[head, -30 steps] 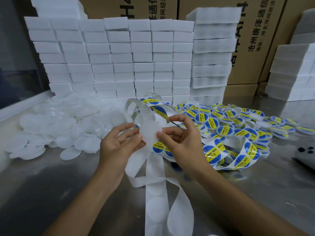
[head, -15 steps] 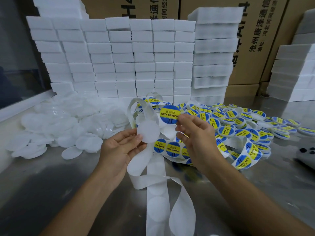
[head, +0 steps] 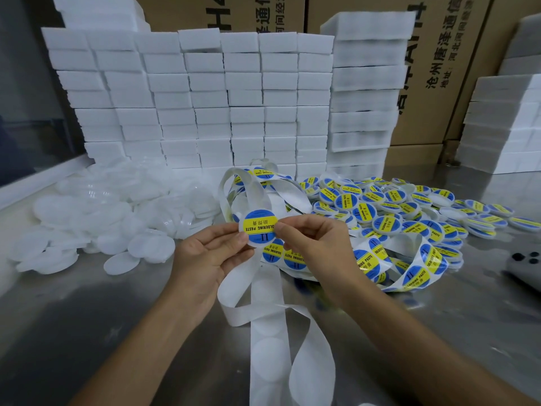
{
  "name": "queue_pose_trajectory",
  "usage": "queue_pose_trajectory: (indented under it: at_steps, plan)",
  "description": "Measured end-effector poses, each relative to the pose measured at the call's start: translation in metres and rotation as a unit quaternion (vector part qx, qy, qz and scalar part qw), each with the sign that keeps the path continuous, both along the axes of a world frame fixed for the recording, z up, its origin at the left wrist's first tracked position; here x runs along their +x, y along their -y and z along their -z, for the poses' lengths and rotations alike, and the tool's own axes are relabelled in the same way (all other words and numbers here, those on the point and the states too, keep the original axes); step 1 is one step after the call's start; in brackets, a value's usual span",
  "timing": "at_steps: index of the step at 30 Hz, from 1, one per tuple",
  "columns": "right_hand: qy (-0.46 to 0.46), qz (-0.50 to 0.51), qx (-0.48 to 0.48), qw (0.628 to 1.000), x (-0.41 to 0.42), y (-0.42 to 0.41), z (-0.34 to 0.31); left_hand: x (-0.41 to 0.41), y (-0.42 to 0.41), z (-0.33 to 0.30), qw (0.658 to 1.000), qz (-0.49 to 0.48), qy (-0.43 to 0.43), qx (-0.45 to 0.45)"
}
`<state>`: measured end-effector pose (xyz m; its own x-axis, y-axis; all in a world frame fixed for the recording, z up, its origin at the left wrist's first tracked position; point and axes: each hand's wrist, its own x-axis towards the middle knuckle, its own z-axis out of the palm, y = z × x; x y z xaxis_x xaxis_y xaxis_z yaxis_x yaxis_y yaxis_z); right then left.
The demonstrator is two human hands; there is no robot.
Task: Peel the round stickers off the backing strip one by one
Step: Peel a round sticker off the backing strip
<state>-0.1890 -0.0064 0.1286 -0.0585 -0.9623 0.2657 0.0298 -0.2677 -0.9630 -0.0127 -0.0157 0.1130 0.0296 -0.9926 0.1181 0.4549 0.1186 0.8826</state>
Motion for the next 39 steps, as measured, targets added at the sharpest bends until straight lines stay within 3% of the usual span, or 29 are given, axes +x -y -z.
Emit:
queue_pose_trajectory:
  at_steps: [24,33,39]
  plan:
    - [-0.058,0.046,-0.057,0.996,0.002,0.001,0.006,-0.005,-0.007,-0.004,0.998,-0.042,0.033,-0.03]
    - [-0.103,0.137,-0.105,0.98,0.001,0.004,0.011,-0.005,-0.01,-0.007,0.999,-0.012,0.025,-0.044]
    - [-0.167,0.093,-0.184,0.964,0.009,-0.003,0.014,-0.008,-0.011,-0.008,0.999,0.036,-0.003,-0.035]
